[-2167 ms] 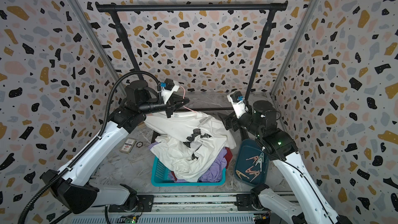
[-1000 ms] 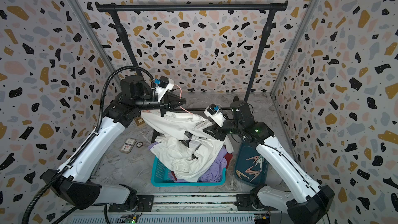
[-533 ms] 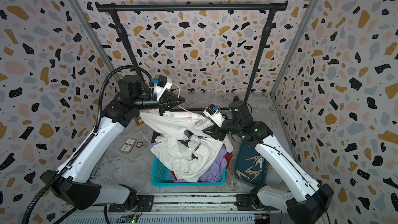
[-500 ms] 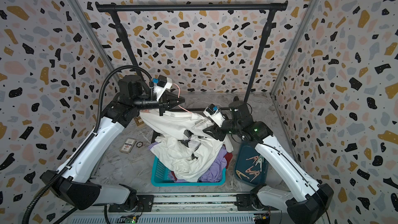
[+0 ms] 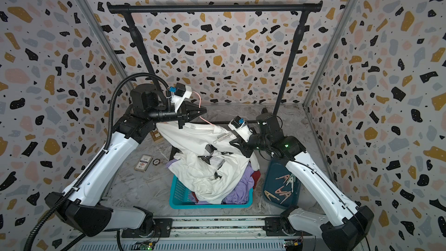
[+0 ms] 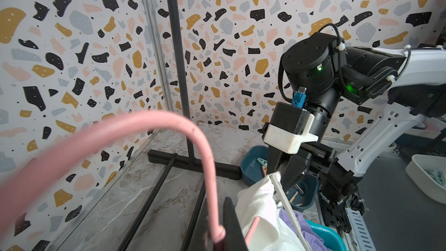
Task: Use clothespins to secure the t-shirt on both sides of the hanger
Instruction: Adjust the hanger, then hang the hanger on the clothesline.
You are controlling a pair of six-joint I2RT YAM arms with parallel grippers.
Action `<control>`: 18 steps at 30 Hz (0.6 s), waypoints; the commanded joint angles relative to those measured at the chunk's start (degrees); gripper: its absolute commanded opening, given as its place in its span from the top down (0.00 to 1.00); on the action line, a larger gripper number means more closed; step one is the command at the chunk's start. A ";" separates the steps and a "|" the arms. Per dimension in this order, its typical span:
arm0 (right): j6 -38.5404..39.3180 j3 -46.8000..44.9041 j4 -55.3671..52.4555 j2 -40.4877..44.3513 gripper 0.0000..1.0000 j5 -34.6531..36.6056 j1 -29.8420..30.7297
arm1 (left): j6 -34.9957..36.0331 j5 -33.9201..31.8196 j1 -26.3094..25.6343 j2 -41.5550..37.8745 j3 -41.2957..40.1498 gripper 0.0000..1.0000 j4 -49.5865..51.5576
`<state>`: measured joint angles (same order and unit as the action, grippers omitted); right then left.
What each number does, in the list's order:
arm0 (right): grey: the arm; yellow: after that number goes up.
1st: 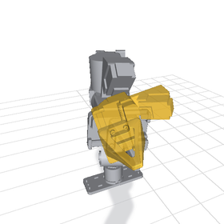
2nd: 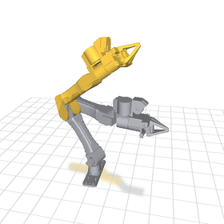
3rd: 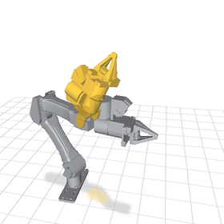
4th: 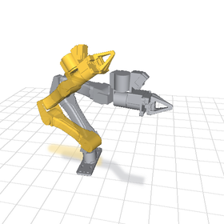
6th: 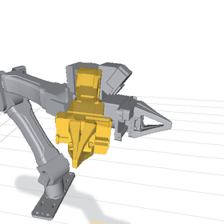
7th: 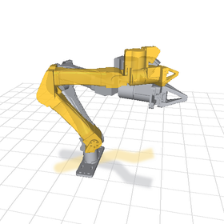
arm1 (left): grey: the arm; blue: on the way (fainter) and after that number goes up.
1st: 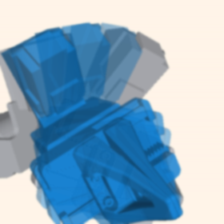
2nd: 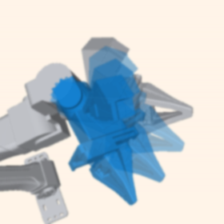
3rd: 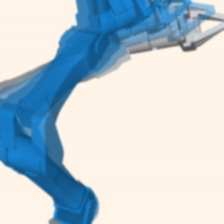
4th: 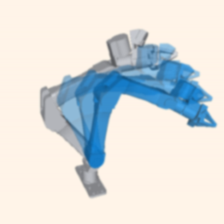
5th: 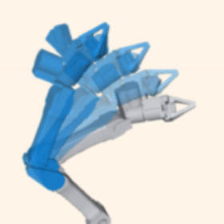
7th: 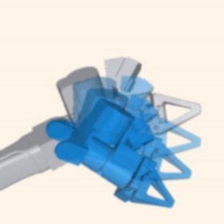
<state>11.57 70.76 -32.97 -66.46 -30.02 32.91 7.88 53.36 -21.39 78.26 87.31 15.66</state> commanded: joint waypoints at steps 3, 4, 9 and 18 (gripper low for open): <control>-1.33 3.25 -0.84 0.33 0.94 0.13 0.34 | -4.68 -4.65 0.02 -3.03 -3.39 0.98 -12.19; -1.66 3.42 -0.61 0.23 0.96 0.13 0.35 | -4.81 -5.35 -0.18 -3.13 -3.45 0.94 -12.23; -2.43 6.40 -0.77 -0.25 1.00 1.57 1.05 | -4.87 -7.54 -0.31 -3.04 -3.54 0.54 -12.14; -4.58 14.26 -1.25 -0.45 1.00 14.47 1.26 | -7.50 -23.14 -0.32 -1.97 -0.74 0.01 -6.42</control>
<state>8.38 79.70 -36.29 -67.88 -20.53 33.85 1.76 37.60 -21.71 76.20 84.01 7.62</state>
